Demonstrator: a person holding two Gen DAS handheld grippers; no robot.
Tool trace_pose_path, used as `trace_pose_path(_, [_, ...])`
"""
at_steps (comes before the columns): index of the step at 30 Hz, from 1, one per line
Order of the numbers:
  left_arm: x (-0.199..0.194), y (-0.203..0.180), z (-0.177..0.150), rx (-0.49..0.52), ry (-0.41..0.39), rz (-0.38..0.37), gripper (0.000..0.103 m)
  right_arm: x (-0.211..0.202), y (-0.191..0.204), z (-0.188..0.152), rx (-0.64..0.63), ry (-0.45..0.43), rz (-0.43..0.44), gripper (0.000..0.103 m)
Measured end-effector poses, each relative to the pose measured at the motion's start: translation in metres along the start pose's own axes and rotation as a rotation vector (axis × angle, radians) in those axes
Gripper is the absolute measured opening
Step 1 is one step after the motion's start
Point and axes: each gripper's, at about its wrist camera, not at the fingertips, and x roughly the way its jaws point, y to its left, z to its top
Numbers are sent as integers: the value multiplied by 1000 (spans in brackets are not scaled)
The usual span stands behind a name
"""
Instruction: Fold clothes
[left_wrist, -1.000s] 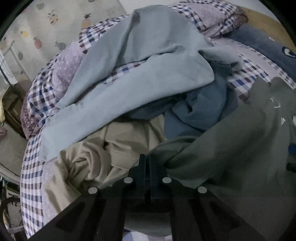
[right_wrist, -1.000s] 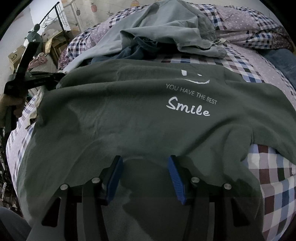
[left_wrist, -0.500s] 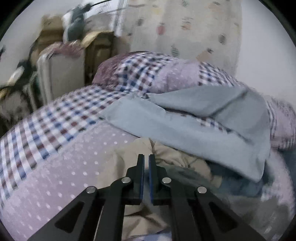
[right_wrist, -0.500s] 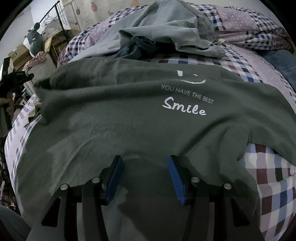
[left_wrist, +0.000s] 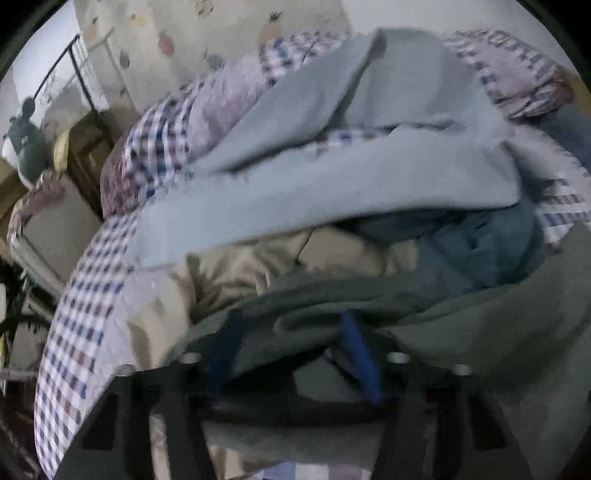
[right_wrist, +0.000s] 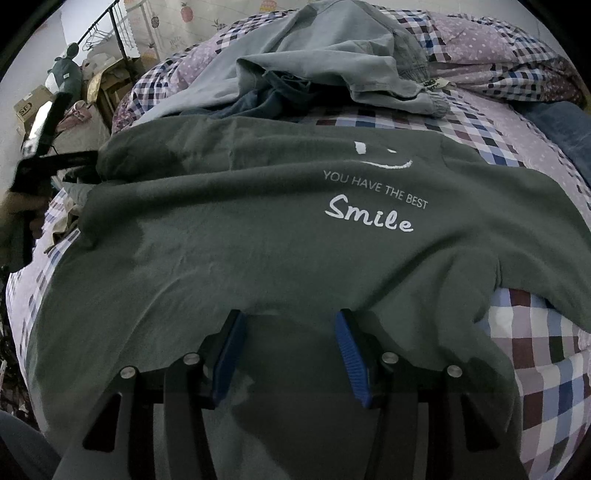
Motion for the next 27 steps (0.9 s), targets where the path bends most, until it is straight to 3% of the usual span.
trace_pose_path(1, [3,1,-4,-18,17,-2,8,0,0,0,0,0,1,55])
trace_pose_path(5, [-21,25,-8,-113,-138,-23,5,1,-1,1,-2,0,5,55])
trace_pose_path(7, [-45,56,-15,-259,-254,-19,5,1,-1,1,-2,0,5,54])
trace_pose_path(10, [-70,134,-47,-646,-367,51,5,1,-1,1,-4,0,4,54])
trace_pose_path(12, [-64,182,-78,-879,-330,72,6,1,-1,0,-4,-1,3,54])
trace_pose_path(14, [-47,214,-105,-994,-229,85,7,1,0,0,-6,-1,1,54])
trace_pose_path(15, [-42,222,-114,-1008,-195,99,8,1,0,0,-7,-1,0,54])
trace_pose_path(16, [-39,228,-124,-1021,-183,95,20,1,0,0,-7,-1,-1,54])
trace_pose_path(17, [-37,235,-134,-1037,-177,84,42,1,0,0,-7,-1,-2,54])
trace_pose_path(19, [-35,241,-147,-1059,-199,36,68,1,1,0,-10,-2,-5,54])
trace_pose_path(22, [-28,244,-157,-1061,-221,-41,73,1,2,0,-13,-4,-10,55])
trace_pose_path(27, [-14,251,-152,-1028,-188,-34,73,1,2,0,-17,-7,-16,55])
